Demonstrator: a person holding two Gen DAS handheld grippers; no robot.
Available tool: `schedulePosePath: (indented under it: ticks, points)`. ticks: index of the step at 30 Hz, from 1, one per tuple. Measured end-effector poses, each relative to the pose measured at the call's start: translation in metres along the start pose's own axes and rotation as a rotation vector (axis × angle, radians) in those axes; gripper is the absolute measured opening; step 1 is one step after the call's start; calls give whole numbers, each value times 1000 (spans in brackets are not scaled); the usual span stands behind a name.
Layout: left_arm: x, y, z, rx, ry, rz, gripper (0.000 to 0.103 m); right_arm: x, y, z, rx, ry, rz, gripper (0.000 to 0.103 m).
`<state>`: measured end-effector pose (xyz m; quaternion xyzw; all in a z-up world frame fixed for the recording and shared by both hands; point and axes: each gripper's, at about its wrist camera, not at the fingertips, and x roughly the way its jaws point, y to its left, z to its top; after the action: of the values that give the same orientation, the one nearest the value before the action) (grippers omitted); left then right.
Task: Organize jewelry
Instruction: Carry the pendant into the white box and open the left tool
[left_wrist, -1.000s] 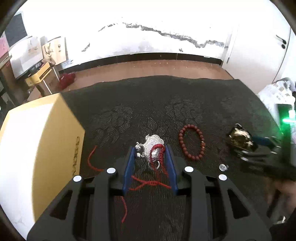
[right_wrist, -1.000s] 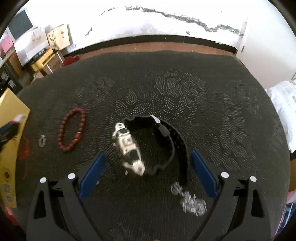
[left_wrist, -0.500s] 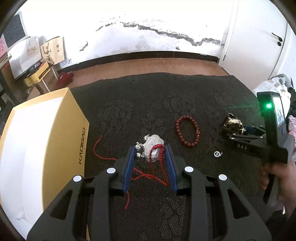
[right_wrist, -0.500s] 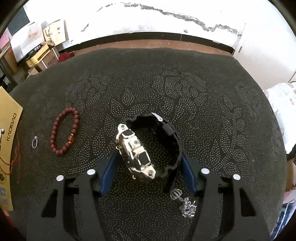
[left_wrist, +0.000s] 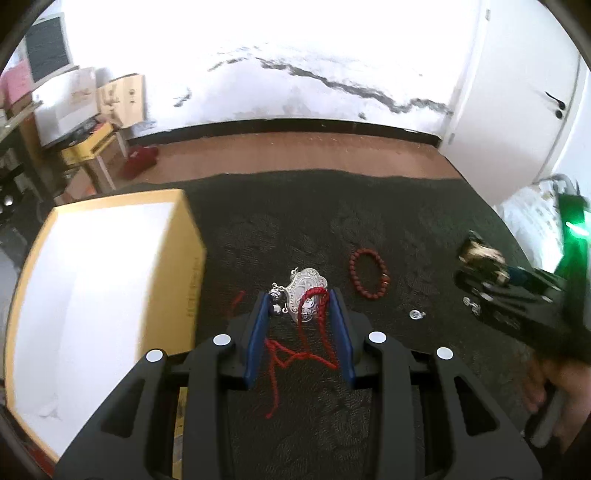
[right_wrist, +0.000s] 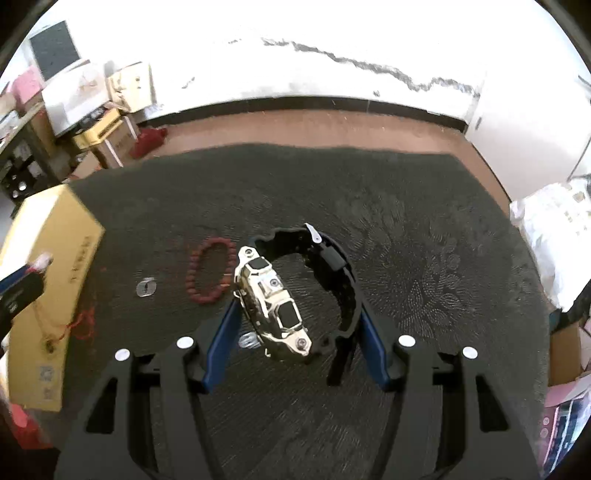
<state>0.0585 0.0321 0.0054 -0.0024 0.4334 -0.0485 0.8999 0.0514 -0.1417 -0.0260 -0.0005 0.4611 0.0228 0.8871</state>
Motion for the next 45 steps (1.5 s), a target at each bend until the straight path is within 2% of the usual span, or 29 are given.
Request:
schedulePosePath:
  ticks: [5, 9, 14, 18, 22, 26, 30, 39, 45]
  points:
    - [-36, 25, -4, -46, -9, 64, 33, -59, 31, -6, -63, -77, 51, 59]
    - [-78, 48, -4, -57, -29, 129, 33, -90, 55, -10, -102, -115, 100, 59]
    - [-120, 83, -4, -102, -39, 167, 33, -101, 68, -9, -114, -122, 131, 59]
    - [-149, 112, -2, -117, -49, 235, 33, -102, 75, -7, -122, -125, 145, 59]
    - [-164, 142, 0, -147, -45, 288, 33, -100, 87, -4, -132, -118, 160, 59]
    - [-167, 165, -1, -167, -44, 326, 33, -100, 101, 2, -145, -123, 174, 59]
    - [-153, 189, -6, -205, -24, 339, 33, -102, 130, 9, -170, -129, 206, 59]
    - [-108, 221, -27, -250, 17, 327, 33, -90, 244, 12, -300, -117, 284, 59]
    - [-82, 236, -36, -261, 41, 314, 33, -79, 286, 13, -338, -112, 288, 59]
